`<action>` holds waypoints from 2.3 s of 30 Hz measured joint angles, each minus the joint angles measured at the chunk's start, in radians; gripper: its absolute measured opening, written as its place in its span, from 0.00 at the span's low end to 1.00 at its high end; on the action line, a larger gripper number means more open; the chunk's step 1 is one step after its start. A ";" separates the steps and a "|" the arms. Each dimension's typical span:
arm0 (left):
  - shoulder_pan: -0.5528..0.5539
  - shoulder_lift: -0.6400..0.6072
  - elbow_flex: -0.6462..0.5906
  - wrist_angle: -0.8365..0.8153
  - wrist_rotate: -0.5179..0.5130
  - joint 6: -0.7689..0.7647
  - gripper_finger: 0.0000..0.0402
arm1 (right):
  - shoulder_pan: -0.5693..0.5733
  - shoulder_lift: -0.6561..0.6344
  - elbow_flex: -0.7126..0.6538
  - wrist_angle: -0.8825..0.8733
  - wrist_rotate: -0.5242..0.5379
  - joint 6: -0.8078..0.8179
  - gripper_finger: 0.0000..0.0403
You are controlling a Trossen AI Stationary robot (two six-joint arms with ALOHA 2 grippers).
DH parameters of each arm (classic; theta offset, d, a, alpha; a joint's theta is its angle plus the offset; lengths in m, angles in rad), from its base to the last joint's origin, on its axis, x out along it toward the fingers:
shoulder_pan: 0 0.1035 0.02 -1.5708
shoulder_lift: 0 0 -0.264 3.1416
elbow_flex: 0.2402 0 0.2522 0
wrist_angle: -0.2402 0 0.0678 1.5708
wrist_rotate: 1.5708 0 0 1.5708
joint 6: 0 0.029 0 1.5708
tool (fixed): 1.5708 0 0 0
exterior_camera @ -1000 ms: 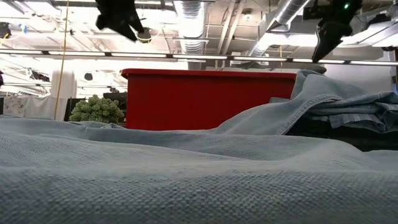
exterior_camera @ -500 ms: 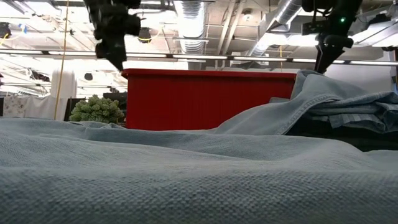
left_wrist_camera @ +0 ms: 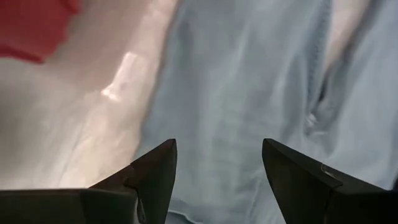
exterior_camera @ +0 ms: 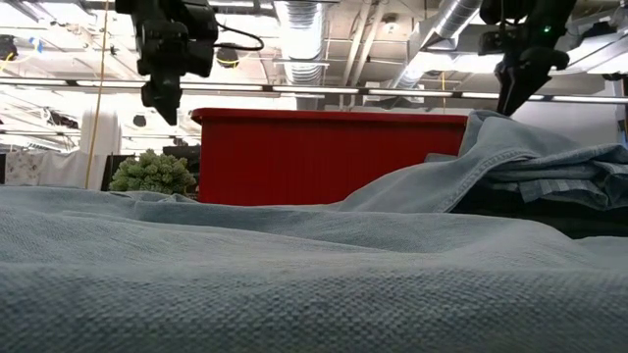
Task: Fold Laundry from Bin
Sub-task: Fold the blue pants
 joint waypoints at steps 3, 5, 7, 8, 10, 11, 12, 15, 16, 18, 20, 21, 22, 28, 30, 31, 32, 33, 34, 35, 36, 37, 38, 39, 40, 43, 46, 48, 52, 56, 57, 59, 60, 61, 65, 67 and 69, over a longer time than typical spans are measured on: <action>0.000 -0.003 0.000 0.000 0.046 0.017 0.56 | 0.000 -0.001 0.000 0.005 -0.018 -0.019 0.58; -0.001 -0.004 0.000 -0.001 0.060 0.024 0.56 | 0.000 -0.002 0.003 0.002 -0.018 -0.027 0.58; -0.001 -0.003 0.000 -0.005 0.070 0.038 0.56 | 0.000 -0.002 0.014 -0.002 -0.018 -0.034 0.58; -0.001 -0.003 0.000 -0.007 0.073 0.045 0.56 | 0.000 -0.002 0.018 0.000 -0.018 -0.046 0.58; -0.001 -0.003 0.000 -0.007 0.074 0.054 0.56 | 0.000 -0.002 0.019 0.001 -0.018 -0.073 0.58; -0.001 -0.003 -0.006 -0.002 0.081 0.061 0.56 | 0.000 -0.002 0.019 0.001 -0.018 -0.081 0.58; -0.001 -0.003 -0.017 -0.005 0.090 0.068 0.56 | 0.000 0.000 0.019 0.001 -0.018 -0.083 0.58; -0.001 -0.003 -0.065 -0.009 0.091 0.080 0.56 | -0.001 0.008 0.019 -0.002 -0.018 -0.085 0.58; 0.001 -0.002 -0.083 -0.009 0.091 0.086 0.56 | -0.001 0.012 0.019 -0.002 -0.018 -0.091 0.58; 0.004 0.003 -0.118 -0.004 0.090 0.090 0.56 | -0.001 0.017 0.019 -0.002 -0.018 -0.109 0.58; 0.004 0.005 -0.152 0.013 0.070 0.082 0.56 | -0.001 0.023 0.019 -0.001 -0.018 -0.123 0.58; 0.004 0.004 -0.167 0.029 0.054 0.072 0.56 | -0.002 0.027 0.019 0.000 -0.018 -0.125 0.58; 0.004 0.004 -0.184 0.050 0.035 0.061 0.56 | -0.002 0.032 0.019 0.002 -0.018 -0.126 0.58; 0.004 0.004 -0.274 0.155 -0.101 0.002 0.56 | -0.002 0.057 0.019 0.002 -0.018 -0.127 0.58; 0.003 0.004 -0.297 0.171 -0.138 -0.013 0.56 | -0.002 0.058 0.019 0.003 -0.018 -0.127 0.58; -0.002 0.004 -0.305 0.186 -0.165 -0.012 0.56 | -0.002 0.058 0.019 0.006 -0.018 -0.127 0.58; -0.007 0.004 -0.313 0.195 -0.189 -0.006 0.56 | -0.002 0.058 0.019 0.010 -0.018 -0.127 0.58; -0.014 0.004 -0.322 0.199 -0.210 0.009 0.56 | -0.002 0.058 0.019 0.011 -0.018 -0.127 0.58; -0.022 0.004 -0.329 0.200 -0.227 0.023 0.56 | -0.002 0.058 0.019 0.011 -0.018 -0.127 0.58; -0.029 0.004 -0.337 0.207 -0.243 0.041 0.56 | -0.003 0.058 0.019 0.011 -0.018 -0.127 0.58; -0.036 0.004 -0.343 0.212 -0.259 0.058 0.56 | -0.003 0.058 0.019 0.011 -0.018 -0.127 0.58; -0.044 0.003 -0.351 0.217 -0.281 0.073 0.56 | -0.003 0.058 0.019 0.011 -0.018 -0.127 0.58; -0.048 0.003 -0.361 0.216 -0.302 0.085 0.56 | -0.003 0.058 0.019 0.011 -0.018 -0.127 0.58; -0.051 0.003 -0.371 0.218 -0.321 0.093 0.56 | -0.003 0.058 0.019 0.011 -0.018 -0.127 0.58; -0.051 0.003 -0.380 0.226 -0.331 0.094 0.56 | -0.003 0.058 0.019 0.012 -0.017 -0.127 0.58; -0.051 0.003 -0.409 0.263 -0.332 0.094 0.56 | -0.003 0.058 0.019 0.012 -0.017 -0.127 0.58; -0.051 0.003 -0.423 0.302 -0.337 0.094 0.56 | -0.003 0.058 0.019 0.012 -0.017 -0.127 0.58; -0.051 0.003 -0.430 0.323 -0.337 0.094 0.56 | -0.003 0.058 0.019 0.012 -0.017 -0.127 0.58; -0.047 0.031 -0.436 0.325 -0.340 0.094 0.56 | -0.003 0.058 0.019 0.012 -0.017 -0.127 0.58; -0.047 0.113 -0.436 0.334 -0.349 0.100 0.56 | -0.003 0.058 0.019 0.011 -0.017 -0.121 0.58; -0.047 0.141 -0.436 0.341 -0.362 0.090 0.56 | -0.003 0.058 0.019 0.010 -0.017 -0.119 0.58; -0.048 0.196 -0.434 0.349 -0.365 0.066 0.56 | -0.003 0.058 0.019 0.004 -0.017 -0.119 0.58; -0.048 0.224 -0.434 0.351 -0.357 0.061 0.56 | -0.003 0.058 0.019 0.002 -0.017 -0.119 0.58; -0.049 0.247 -0.429 0.346 -0.344 0.062 0.56 | -0.003 0.058 0.019 0.002 -0.017 -0.119 0.58; -0.057 0.324 -0.412 0.327 -0.321 0.066 0.52 | -0.003 0.058 0.019 0.002 -0.017 -0.118 0.58; -0.058 0.335 -0.406 0.321 -0.308 0.062 0.46 | -0.003 0.058 0.019 0.001 -0.017 -0.116 0.58; -0.058 0.336 -0.400 0.317 -0.304 0.053 0.37 | -0.003 0.058 0.019 0.001 -0.016 -0.116 0.58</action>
